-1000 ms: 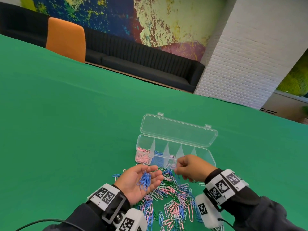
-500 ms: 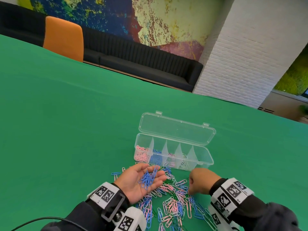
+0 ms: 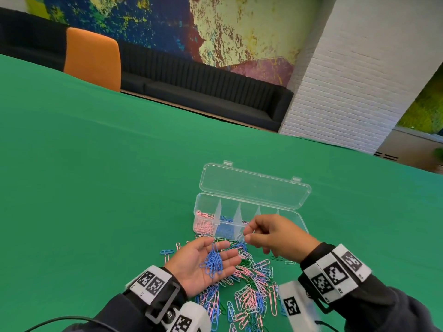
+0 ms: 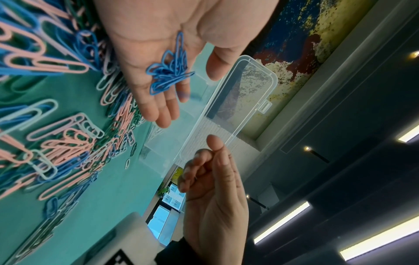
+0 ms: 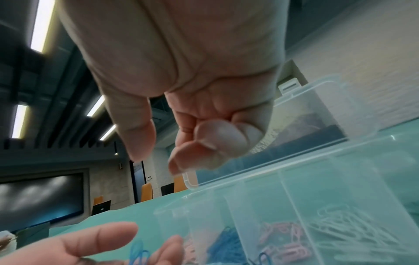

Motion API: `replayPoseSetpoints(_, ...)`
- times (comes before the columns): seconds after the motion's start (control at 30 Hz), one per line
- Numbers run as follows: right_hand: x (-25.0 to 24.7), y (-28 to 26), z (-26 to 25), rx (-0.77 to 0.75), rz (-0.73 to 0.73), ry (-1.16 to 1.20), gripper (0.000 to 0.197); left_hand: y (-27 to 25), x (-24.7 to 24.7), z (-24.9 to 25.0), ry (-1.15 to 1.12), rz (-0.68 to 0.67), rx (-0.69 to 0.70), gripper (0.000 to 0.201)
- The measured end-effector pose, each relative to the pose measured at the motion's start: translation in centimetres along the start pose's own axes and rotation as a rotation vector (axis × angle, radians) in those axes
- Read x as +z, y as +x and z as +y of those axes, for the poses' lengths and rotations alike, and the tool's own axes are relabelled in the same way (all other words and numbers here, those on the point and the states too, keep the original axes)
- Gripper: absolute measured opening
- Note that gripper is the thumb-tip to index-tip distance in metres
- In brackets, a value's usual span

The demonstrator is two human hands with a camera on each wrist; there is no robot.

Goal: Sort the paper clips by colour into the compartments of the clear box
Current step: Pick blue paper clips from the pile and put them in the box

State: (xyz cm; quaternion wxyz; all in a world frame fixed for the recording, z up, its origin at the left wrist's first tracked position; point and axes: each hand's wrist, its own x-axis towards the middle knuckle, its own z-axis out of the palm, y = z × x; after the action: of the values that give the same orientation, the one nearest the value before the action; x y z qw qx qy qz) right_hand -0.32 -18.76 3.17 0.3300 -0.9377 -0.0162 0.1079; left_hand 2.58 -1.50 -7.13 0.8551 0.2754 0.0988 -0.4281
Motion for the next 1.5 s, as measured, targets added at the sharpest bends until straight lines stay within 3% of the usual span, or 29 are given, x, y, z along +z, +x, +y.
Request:
replayPoseSetpoints(0.17,0.2,0.0,0.9,0.017,0.057,0.006,0.011,-0.1,0.6,0.6,-0.056,0.037,0.034,0.037)
replayPoseSetpoints(0.3,0.2,-0.7,2.1,0.028,0.073,0.065,0.01,0.0,3.4,2.4,0.041,0.065,0.13,0.035)
replayPoseSetpoints(0.4,0.1,-1.1,2.7,0.011,0.104,0.115,0.006,1.8,6.3,4.6,0.17,0.061,0.335,0.042)
replayPoseSetpoints(0.53,0.2,-1.6,3.4,-0.02,0.131,0.192,0.006,5.3,9.1,6.3,0.442,0.19,0.674,0.038)
replayPoseSetpoints(0.63,0.4,-2.0,4.0,-0.042,0.122,0.238,0.006,7.3,8.5,5.8,0.661,0.292,0.789,0.028)
replayPoseSetpoints(1.0,0.3,-1.8,5.3,-0.039,0.098,0.243,0.006,8.0,7.3,5.5,0.765,0.263,0.759,0.022)
replayPoseSetpoints(1.17,-0.6,-1.0,6.7,0.033,0.03,-0.014,0.01,7.5,7.4,5.8,0.807,0.227,0.75,0.027)
replayPoseSetpoints(1.3,-1.0,-0.7,6.6,0.055,-0.029,-0.135,0.002,7.3,7.1,5.8,1.016,0.237,0.715,0.027)
replayPoseSetpoints(1.5,-1.4,-0.4,5.6,0.085,-0.022,-0.318,0.009,5.5,7.9,6.4,0.99,0.218,0.745,0.028)
